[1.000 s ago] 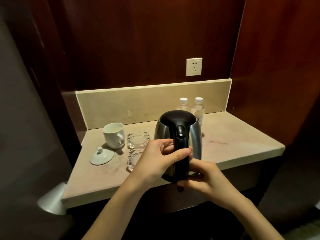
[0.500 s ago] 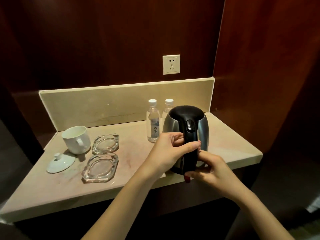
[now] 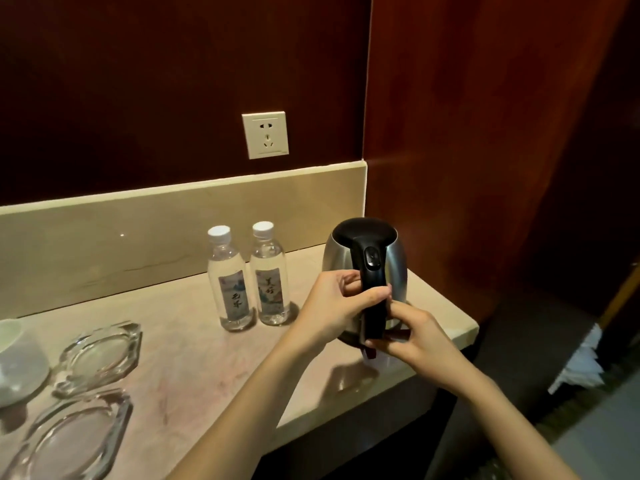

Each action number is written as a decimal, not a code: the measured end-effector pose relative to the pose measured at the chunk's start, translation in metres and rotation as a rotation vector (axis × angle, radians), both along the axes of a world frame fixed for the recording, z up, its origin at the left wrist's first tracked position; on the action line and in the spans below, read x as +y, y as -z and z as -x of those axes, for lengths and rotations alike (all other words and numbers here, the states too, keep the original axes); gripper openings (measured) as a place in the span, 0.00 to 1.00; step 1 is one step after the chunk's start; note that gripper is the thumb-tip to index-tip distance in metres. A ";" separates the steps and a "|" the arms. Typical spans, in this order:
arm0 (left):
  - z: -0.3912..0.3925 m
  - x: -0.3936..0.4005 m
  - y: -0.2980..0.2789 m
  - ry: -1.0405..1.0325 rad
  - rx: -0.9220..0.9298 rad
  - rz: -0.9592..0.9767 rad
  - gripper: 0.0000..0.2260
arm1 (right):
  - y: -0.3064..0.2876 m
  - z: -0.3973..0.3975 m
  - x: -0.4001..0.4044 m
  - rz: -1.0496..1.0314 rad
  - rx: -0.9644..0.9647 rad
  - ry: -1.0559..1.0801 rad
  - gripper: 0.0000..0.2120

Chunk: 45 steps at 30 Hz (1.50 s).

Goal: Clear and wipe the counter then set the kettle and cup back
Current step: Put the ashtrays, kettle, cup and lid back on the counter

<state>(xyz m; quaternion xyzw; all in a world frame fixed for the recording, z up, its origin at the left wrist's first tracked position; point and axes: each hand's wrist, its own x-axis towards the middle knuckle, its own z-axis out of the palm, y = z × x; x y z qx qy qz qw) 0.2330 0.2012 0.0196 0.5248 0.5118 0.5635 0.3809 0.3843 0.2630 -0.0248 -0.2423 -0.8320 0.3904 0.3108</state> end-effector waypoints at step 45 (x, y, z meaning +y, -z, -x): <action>0.105 -0.091 0.034 -0.520 0.499 0.373 0.11 | -0.015 0.054 0.043 -0.235 -0.138 -0.137 0.09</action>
